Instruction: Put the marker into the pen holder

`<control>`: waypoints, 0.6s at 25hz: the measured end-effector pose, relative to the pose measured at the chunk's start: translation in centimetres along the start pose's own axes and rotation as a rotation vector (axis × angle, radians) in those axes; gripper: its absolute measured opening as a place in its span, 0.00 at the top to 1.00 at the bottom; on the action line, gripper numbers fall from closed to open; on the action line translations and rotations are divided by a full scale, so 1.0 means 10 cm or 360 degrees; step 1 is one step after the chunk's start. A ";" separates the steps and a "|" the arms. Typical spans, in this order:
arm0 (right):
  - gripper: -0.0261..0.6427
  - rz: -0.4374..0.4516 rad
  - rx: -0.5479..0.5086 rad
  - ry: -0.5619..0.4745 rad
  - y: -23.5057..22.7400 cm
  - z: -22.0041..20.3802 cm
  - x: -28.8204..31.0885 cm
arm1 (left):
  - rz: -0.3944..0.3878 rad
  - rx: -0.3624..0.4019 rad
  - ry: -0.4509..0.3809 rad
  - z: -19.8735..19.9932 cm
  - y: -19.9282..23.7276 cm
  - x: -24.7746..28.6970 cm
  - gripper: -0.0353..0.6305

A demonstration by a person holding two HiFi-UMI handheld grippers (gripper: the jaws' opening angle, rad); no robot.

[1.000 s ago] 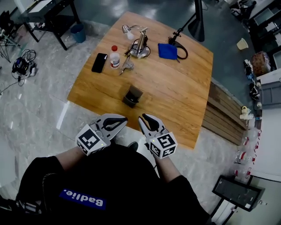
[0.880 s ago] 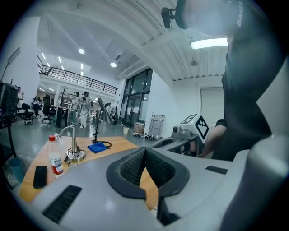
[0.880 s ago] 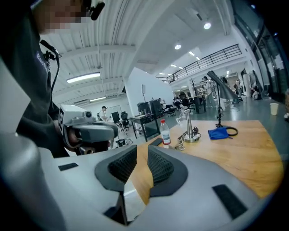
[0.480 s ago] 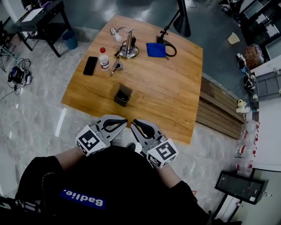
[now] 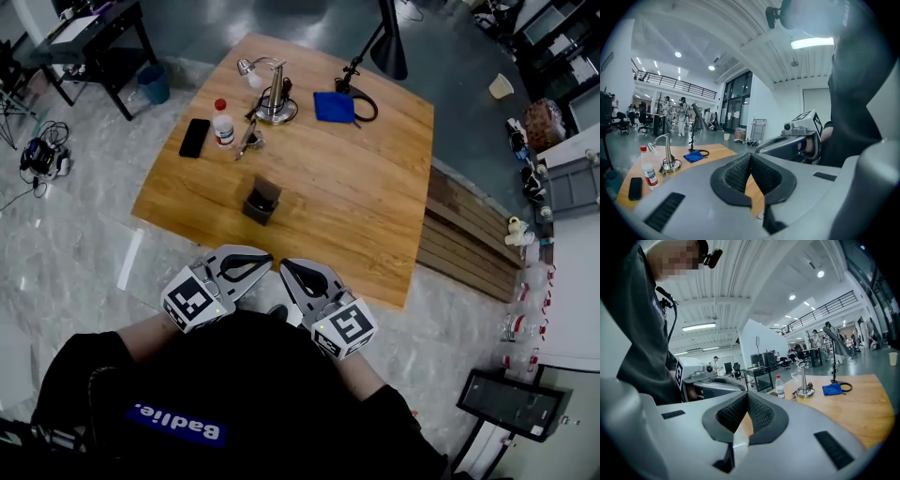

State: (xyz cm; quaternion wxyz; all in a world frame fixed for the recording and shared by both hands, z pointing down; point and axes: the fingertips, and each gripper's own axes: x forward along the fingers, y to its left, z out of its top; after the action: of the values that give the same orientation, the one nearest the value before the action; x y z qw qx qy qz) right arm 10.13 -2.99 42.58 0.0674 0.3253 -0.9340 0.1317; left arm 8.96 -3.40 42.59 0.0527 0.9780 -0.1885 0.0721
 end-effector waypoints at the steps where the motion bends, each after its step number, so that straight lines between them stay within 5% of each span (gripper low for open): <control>1: 0.95 -0.0002 0.0007 -0.0002 0.00 -0.01 0.00 | 0.0005 -0.0002 0.0000 0.00 0.00 -0.01 0.93; 15: 0.95 0.0026 0.0005 0.0022 0.03 -0.04 0.05 | 0.0042 -0.0010 -0.0003 -0.01 0.03 -0.04 0.93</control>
State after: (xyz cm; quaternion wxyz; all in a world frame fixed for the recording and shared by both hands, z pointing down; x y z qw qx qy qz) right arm 9.55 -2.91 42.96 0.0722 0.3170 -0.9359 0.1359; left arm 8.46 -3.47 42.63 0.0546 0.9753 -0.2016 0.0713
